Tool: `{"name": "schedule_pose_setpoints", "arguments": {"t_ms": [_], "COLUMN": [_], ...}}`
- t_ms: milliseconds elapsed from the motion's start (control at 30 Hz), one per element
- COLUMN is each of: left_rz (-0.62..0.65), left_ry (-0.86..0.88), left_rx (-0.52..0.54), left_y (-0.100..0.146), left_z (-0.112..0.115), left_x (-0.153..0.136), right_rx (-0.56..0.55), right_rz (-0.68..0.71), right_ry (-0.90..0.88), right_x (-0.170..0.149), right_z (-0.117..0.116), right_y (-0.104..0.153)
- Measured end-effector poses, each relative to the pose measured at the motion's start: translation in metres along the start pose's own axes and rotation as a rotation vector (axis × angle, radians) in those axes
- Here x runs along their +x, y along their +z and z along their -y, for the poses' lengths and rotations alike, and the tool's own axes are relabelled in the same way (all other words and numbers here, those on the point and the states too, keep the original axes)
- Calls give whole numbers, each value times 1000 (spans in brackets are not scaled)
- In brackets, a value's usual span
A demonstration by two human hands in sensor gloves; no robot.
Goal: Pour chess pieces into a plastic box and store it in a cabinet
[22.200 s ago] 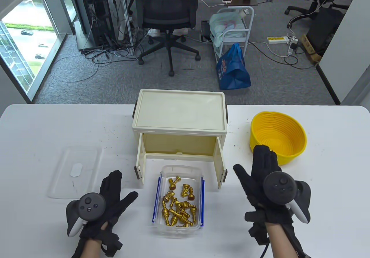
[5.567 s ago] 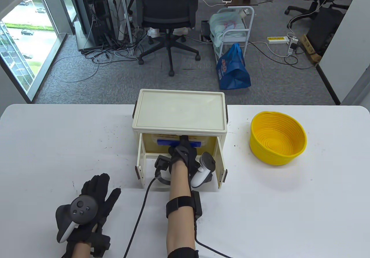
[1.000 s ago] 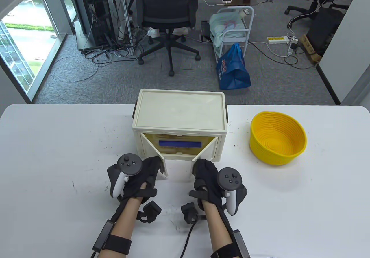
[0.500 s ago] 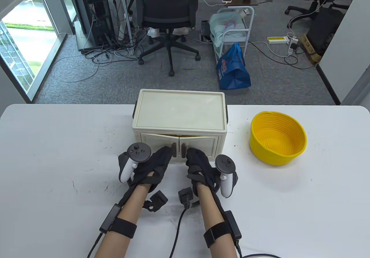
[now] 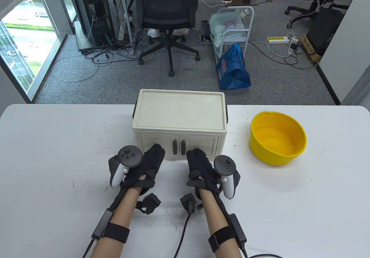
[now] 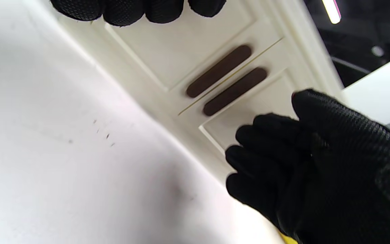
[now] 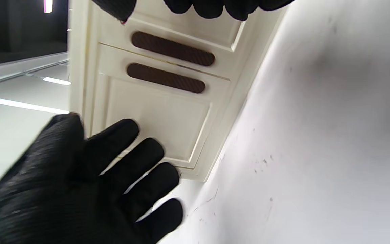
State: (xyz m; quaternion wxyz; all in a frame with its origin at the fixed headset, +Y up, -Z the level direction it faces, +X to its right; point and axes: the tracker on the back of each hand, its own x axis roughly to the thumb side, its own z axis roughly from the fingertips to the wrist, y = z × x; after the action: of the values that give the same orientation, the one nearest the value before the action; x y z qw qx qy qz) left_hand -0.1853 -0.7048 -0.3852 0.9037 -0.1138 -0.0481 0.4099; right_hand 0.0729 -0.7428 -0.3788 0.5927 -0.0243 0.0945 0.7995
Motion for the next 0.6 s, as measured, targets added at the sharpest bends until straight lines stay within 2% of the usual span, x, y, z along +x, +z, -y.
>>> {"name": "schedule_pose_setpoints", "arguments": {"t_ms": [200, 333, 467, 600], "left_rz": [94, 170, 230, 266], "left_ry": [-139, -321, -519, -667], "left_rx": [92, 163, 204, 214], "left_y": [49, 83, 105, 120], "left_z": [-26, -34, -32, -20], "left_x": [40, 62, 69, 62], "right_rx": [-20, -48, -38, -25], "right_rz": [136, 195, 232, 268], "right_ry": [221, 295, 425, 669], "right_x": [39, 57, 62, 59], "right_z": [30, 53, 66, 69], "right_y": [50, 87, 112, 132]}}
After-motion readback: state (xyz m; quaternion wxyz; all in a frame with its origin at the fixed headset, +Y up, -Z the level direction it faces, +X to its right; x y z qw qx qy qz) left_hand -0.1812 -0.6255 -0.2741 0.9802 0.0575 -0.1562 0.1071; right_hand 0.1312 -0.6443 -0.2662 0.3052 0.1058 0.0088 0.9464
